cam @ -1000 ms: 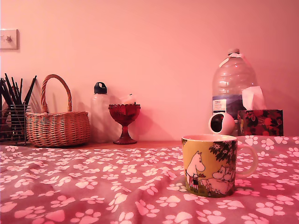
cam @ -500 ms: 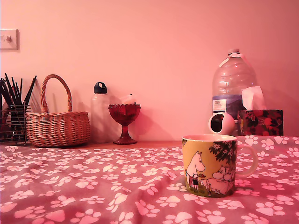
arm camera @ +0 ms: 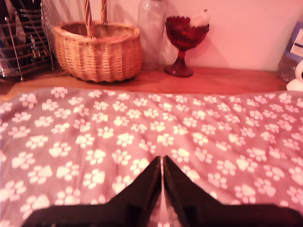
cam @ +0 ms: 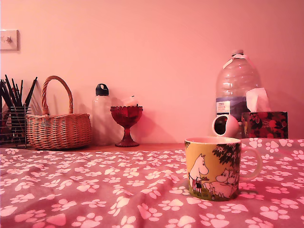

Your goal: Pick the coffee capsule and then drop it inside the coffee cup in front of you

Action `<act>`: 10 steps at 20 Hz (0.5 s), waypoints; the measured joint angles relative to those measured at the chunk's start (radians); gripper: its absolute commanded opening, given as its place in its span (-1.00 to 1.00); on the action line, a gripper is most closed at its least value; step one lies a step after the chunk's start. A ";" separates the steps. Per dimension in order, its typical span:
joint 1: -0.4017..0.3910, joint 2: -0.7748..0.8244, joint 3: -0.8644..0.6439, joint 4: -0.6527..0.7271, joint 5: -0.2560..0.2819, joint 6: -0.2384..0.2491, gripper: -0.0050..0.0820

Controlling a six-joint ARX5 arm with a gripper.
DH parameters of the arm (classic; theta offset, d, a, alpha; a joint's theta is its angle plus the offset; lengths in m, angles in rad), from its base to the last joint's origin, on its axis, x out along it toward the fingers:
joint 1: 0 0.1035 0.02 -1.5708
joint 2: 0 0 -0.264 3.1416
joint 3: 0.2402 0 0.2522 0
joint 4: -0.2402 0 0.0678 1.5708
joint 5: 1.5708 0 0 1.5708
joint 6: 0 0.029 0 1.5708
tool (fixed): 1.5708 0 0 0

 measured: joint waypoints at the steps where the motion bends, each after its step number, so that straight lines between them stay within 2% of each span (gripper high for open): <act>1: 0.000 -0.024 -0.013 -0.004 -0.005 -0.004 -0.93; 4: 0.000 -0.112 -0.029 -0.050 -0.043 -0.011 -0.93; 7: 0.000 -0.221 -0.029 -0.098 -0.106 -0.046 -0.93; 10: 0.000 -0.274 -0.029 -0.146 -0.111 -0.057 -0.93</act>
